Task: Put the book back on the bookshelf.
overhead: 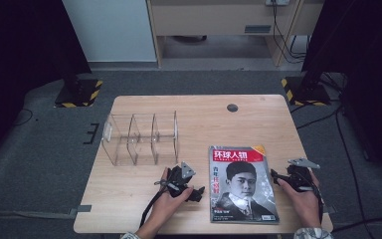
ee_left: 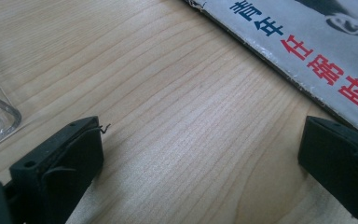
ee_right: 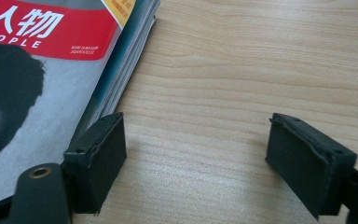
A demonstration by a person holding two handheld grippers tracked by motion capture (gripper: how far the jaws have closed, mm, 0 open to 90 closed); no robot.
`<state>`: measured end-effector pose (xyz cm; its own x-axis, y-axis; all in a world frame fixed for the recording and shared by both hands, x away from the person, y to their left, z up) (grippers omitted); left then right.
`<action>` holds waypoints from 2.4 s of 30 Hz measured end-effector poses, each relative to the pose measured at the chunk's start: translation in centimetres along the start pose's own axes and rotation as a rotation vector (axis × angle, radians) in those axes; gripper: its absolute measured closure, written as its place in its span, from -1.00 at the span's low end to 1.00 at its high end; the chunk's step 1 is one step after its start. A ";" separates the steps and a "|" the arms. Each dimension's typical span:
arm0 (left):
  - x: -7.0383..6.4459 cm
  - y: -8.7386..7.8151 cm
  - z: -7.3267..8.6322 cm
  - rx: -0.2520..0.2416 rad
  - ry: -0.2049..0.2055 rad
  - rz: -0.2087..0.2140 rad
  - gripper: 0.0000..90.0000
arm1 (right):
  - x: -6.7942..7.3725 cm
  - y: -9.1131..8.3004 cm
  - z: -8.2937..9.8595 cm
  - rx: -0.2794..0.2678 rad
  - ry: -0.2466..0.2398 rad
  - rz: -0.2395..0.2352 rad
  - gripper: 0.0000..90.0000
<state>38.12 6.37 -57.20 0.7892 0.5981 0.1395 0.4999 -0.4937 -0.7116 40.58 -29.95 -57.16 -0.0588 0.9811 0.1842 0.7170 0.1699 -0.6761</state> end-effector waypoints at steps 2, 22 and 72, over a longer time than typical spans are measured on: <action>0.1 -0.2 -0.3 -0.010 -0.012 0.028 -0.92 | 0.0 0.0 0.0 0.000 0.007 0.003 -0.58; -4.2 -1.8 -3.2 -0.189 0.032 0.122 -0.77 | 4.1 -1.2 -0.8 -0.033 -0.059 -0.181 -0.08; -7.3 0.4 -2.6 -0.092 0.126 0.134 -0.44 | 6.8 -1.9 -0.5 -0.046 -0.097 -0.250 0.00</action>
<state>33.47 0.17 -56.75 0.8862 0.4425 0.1374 0.4139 -0.6227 -0.6641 39.15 -23.70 -54.22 -0.3029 0.9139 0.2703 0.7027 0.4058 -0.5845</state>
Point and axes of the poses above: each handheld gripper's, and its own axes: y roughly forward along the jaws, z roughly out of its underside, x roughly to its left, the point moved 5 cm from there along y, roughly forward along the jaws, and after that the axes turned 14 degrees about y, right-handed, at the moved point
